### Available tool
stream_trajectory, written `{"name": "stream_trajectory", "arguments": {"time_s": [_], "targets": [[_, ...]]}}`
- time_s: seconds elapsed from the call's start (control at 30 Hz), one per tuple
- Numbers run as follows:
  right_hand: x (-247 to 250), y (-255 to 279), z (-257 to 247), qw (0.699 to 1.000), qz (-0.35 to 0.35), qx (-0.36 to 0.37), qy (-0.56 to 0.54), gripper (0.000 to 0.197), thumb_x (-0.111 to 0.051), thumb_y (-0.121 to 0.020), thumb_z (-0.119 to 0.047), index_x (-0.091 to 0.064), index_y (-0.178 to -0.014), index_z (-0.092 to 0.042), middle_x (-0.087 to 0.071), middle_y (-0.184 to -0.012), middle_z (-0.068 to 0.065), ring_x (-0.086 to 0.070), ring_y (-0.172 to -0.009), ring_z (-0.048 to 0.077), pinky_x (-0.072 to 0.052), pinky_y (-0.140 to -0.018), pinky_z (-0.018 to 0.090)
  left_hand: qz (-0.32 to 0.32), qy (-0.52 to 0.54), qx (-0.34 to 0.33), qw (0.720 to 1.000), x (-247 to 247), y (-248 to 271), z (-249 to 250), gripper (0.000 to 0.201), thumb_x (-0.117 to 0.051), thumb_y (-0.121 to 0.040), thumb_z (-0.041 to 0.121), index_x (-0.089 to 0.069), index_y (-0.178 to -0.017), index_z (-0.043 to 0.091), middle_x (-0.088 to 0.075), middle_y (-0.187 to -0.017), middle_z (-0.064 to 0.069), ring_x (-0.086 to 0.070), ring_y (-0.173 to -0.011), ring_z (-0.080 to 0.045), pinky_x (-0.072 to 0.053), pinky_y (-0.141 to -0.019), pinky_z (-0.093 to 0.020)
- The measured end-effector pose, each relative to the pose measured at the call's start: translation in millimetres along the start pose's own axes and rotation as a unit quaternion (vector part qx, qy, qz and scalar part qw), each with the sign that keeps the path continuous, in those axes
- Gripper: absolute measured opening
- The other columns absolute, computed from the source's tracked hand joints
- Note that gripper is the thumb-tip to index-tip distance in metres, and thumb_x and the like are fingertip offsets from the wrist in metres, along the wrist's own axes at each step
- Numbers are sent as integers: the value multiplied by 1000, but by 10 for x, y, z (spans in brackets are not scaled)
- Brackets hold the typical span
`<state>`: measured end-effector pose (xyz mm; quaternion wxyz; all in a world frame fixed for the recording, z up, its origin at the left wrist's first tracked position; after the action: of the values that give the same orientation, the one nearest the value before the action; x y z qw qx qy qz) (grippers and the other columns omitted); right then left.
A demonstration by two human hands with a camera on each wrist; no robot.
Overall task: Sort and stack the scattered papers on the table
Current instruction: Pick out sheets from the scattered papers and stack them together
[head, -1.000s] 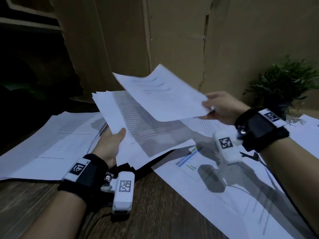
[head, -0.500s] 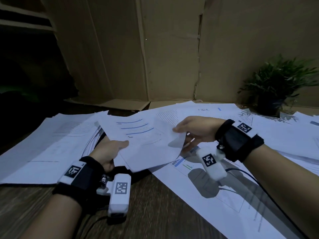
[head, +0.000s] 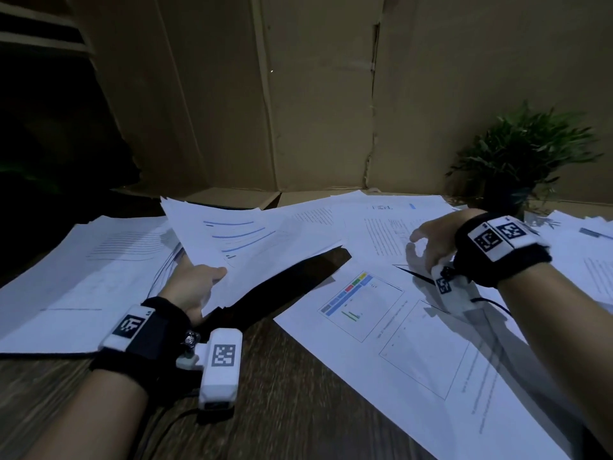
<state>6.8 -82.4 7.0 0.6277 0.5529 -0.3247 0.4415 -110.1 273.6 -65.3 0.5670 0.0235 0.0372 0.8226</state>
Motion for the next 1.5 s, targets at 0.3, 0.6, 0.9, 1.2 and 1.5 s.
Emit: {"name": "stream_trajectory", "arguments": {"time_s": [0.3, 0.6, 0.9, 1.2, 1.5], "targets": [[-71, -109, -254, 989, 47, 23, 139, 21, -79, -63, -37, -63, -65, -23, -58, -63, -8, -56, -58, 13, -40, -51, 17, -8, 24, 14, 1000, -29, -15, -27, 38, -45, -98, -9, -54, -130, 8, -64, -124, -16, -63, -103, -34, -49, -80, -36], [67, 26, -402, 975, 196, -15, 102, 29, -55, -93, -21, -63, -118, -8, -64, -108, 12, -60, -89, 30, -51, -77, 35, -25, 39, -10, 999, -65, 48, 0, 43, -42, -98, -12, -50, -125, 20, -65, -109, -3, -63, -89, -17, -47, -63, -27], [145, 150, -339, 950, 293, -107, 8, 13, -59, -91, -22, -64, -98, -13, -47, -71, 2, -54, -77, 27, -43, -70, 32, -40, 41, -1, 998, -81, 112, 32, 43, -41, -96, -14, -58, -102, 25, -68, -99, -1, -65, -88, -22, -50, -69, -32], [161, 285, -97, 835, 184, 42, -518, 30, -36, -99, -8, -59, -105, 11, -73, -92, 29, -73, -81, 41, -60, -82, 49, -65, 15, -7, 998, -91, 145, 45, 41, -43, -96, -13, -62, -110, 20, -72, -100, 0, -68, -89, -18, -53, -68, -28], [196, 677, -306, 509, 102, 358, -776, 46, -40, -97, -17, -75, -67, -20, -75, -88, 0, -68, -90, 20, -54, -83, 33, -83, 16, -1, 996, -83, 115, 29, 49, -41, -95, -15, -52, -135, 10, -65, -126, -15, -64, -111, -33, -51, -94, -46]]}}
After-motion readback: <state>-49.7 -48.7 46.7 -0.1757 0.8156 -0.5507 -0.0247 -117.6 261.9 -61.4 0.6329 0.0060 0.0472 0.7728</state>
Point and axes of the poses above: each hand's wrist, its own y-axis away from the middle knuckle, its own x-axis out of the back of the hand, z = x × y, the point moved 1 cm from there along -y, towards the middle knuckle
